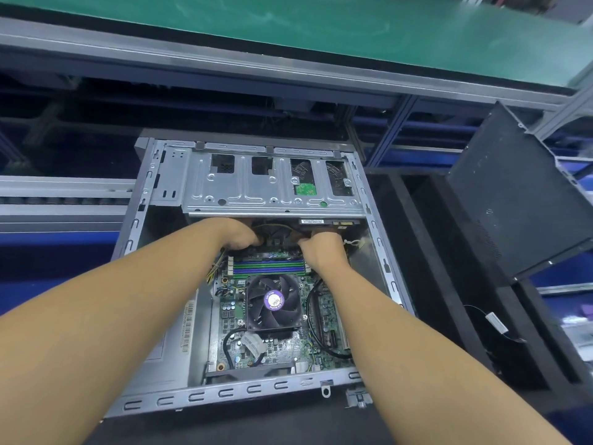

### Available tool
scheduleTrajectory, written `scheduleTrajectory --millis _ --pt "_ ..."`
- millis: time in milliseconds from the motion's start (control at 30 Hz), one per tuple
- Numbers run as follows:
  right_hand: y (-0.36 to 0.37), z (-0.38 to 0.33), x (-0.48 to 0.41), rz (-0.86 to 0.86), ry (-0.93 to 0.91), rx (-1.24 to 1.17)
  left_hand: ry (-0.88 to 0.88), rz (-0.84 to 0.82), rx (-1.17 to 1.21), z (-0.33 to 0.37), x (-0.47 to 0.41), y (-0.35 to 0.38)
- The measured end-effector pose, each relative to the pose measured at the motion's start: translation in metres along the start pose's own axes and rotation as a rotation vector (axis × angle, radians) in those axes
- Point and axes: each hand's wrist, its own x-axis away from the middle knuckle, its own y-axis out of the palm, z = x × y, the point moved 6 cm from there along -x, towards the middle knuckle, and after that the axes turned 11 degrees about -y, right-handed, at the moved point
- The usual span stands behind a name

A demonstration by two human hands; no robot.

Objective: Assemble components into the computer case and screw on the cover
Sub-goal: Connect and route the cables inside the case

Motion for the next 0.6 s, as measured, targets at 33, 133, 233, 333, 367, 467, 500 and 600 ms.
scheduleTrajectory --millis 33,133,233,333,367,467,500,600 --pt "0.0013 0.0007 -0.0023 0.001 0.002 0.037 0.000 0.007 -0.002 0.0002 0.0002 -0.0004" --pt "0.0018 0.0010 -0.0036 -0.038 0.004 0.054 -0.005 0.024 -0.004 0.0009 0.0010 -0.0012" --pt "0.0052 0.0084 -0.0069 0.042 0.027 -0.082 0.000 0.015 -0.025 0.0020 0.0030 -0.0010" --pt "0.0033 0.0093 -0.0042 0.059 0.100 -0.169 0.007 0.010 -0.054 0.0031 0.0056 -0.0008" --pt "0.0014 0.0081 -0.0048 0.065 0.125 -0.174 0.010 0.015 -0.059 0.0036 0.0062 -0.0011" --pt "-0.0019 0.0029 -0.0020 0.046 0.125 0.003 0.010 0.025 -0.062 0.0032 0.0058 -0.0014" --pt "-0.0026 0.0017 -0.0031 0.058 0.085 0.003 0.009 0.029 -0.059 0.0026 0.0050 -0.0013" --pt "-0.0016 0.0020 -0.0055 0.067 0.096 -0.003 0.023 0.038 -0.043 0.0024 0.0016 -0.0016"
